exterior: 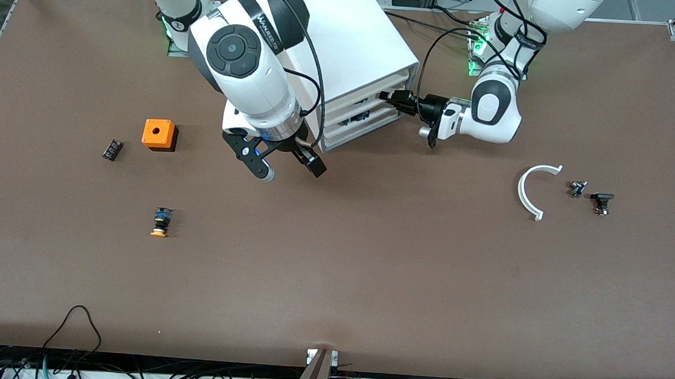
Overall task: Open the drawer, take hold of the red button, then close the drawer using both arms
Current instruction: 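Pull the drawer open with the left gripper while the right gripper reaches in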
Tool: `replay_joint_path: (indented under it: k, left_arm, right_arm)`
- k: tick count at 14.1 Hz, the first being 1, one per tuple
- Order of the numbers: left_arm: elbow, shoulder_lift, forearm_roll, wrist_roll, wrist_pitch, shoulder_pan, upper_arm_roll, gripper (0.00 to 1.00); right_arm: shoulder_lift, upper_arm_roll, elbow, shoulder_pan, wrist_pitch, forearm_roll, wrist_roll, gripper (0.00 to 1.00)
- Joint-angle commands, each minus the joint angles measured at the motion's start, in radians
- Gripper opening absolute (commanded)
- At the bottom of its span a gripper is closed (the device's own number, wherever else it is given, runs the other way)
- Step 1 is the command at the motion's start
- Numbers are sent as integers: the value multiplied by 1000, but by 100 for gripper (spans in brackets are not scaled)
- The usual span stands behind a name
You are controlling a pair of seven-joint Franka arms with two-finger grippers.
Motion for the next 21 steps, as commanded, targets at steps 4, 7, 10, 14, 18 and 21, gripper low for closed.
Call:
replay_joint_path:
  k: [4,7,10,14,18,21]
  left_arm:
    - [65,-6,28,18,1,52,3,0]
    - [113,2,109,15,18,86,8,0]
    - [174,10,222,18,36,132,29,0]
    - [252,60,259,17,36,158,29,0]
    - [278,62,299,17,38,172,32,0]
    - [303,74,333,18,39,182,32,77]
  right_arm:
    - [57,-3,96,13,22,50,89,99]
    - [66,-3,96,17,75,88,141,99]
    - [80,-3,96,47,86,91,154,99]
    - [121,-4,96,105,195,93,292,99]
    - [171,-6,95,173,243,87,371,99]
    - [197,-7,89,224,238,79,404,99]
